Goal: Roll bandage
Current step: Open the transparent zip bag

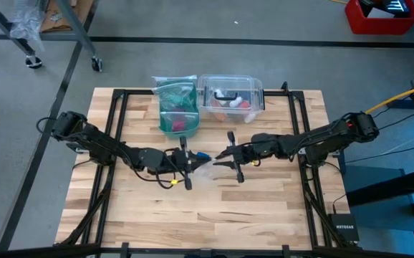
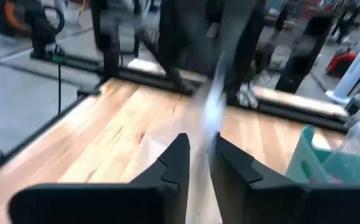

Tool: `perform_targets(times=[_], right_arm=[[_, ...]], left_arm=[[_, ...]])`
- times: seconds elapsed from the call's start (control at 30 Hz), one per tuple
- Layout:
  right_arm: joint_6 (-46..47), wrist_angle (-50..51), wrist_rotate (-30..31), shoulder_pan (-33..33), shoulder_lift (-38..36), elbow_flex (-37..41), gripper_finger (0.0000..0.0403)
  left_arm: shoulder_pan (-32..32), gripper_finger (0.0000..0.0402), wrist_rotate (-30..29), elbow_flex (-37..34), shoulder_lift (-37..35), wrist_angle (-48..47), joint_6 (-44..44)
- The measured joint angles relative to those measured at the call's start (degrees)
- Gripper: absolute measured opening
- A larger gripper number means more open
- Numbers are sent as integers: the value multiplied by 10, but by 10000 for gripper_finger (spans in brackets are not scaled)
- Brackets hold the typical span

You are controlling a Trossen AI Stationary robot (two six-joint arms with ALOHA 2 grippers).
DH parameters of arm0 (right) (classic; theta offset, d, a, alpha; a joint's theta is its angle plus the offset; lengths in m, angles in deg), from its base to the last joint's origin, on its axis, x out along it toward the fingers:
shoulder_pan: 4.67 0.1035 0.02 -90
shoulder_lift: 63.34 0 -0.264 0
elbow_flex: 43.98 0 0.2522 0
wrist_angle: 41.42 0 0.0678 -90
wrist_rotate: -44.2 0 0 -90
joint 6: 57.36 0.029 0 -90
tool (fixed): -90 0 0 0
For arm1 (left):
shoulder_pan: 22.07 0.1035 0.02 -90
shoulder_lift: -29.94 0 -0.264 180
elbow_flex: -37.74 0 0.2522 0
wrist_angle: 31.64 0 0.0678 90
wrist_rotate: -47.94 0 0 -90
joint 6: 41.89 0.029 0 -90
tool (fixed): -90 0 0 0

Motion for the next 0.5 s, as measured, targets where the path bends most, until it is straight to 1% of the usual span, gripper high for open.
perform_targets(times=[0.3,0.5], right_arm=[[0,10,0,0,0,0,70],[0,-24,0,0,0,0,71]], left_arm=[[-2,0,-2,0,0,-4,5],[-13,0,-2,0,0,-19,1]])
